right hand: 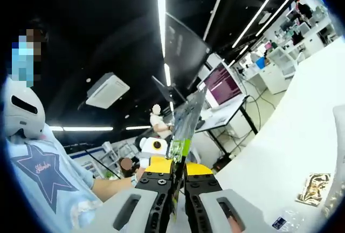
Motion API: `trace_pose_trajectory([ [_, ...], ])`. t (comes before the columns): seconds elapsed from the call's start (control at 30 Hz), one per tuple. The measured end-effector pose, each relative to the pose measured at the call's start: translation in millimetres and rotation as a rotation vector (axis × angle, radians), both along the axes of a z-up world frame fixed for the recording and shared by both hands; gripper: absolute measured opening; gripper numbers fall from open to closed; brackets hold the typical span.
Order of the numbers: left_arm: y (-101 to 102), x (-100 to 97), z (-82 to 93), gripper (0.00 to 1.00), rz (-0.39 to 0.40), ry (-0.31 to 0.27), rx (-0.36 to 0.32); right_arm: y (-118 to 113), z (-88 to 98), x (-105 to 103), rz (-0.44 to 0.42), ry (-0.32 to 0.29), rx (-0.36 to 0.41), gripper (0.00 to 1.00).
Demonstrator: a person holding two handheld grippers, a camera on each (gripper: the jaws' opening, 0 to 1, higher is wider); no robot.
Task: Arrange the skincare products in the storage area until every visible bottle or jar stands upright without overlapping.
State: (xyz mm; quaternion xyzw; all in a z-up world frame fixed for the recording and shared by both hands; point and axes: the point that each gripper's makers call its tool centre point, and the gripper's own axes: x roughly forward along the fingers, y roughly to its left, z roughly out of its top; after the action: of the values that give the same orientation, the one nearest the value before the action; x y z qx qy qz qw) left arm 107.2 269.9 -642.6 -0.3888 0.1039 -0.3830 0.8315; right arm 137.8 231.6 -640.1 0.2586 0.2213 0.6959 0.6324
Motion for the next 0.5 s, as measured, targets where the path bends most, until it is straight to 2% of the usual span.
trace_pose_trajectory([
  [0.1,3,6.4,-8.4,0.00,0.044,0.028,0.003,1,-3.6,2,-0.008,0.021,-0.015,0.00],
  [0.17,2,9.6,-13.1,0.00,0.060,0.039,0.003,1,-8.7,8,-0.050,-0.016,-0.039,0.00],
  [0.27,6,14.4,-27.0,0.00,0.087,0.083,0.036,2,-15.1,10,-0.069,-0.012,-0.074,0.00],
  [0.33,12,17.8,-36.8,0.00,0.108,0.128,0.051,3,-26.0,15,-0.106,-0.026,-0.127,0.00],
  [0.37,13,18.1,-40.4,0.00,0.104,0.147,0.058,4,-34.1,16,-0.124,-0.041,-0.171,0.00],
  [0.4,19,21.2,-49.7,0.00,0.132,0.197,0.082,5,-39.3,16,-0.132,-0.064,-0.199,0.00],
  [0.5,23,26.2,-65.6,0.00,0.159,0.247,0.161,8,-54.6,19,-0.183,-0.204,-0.287,0.00],
])
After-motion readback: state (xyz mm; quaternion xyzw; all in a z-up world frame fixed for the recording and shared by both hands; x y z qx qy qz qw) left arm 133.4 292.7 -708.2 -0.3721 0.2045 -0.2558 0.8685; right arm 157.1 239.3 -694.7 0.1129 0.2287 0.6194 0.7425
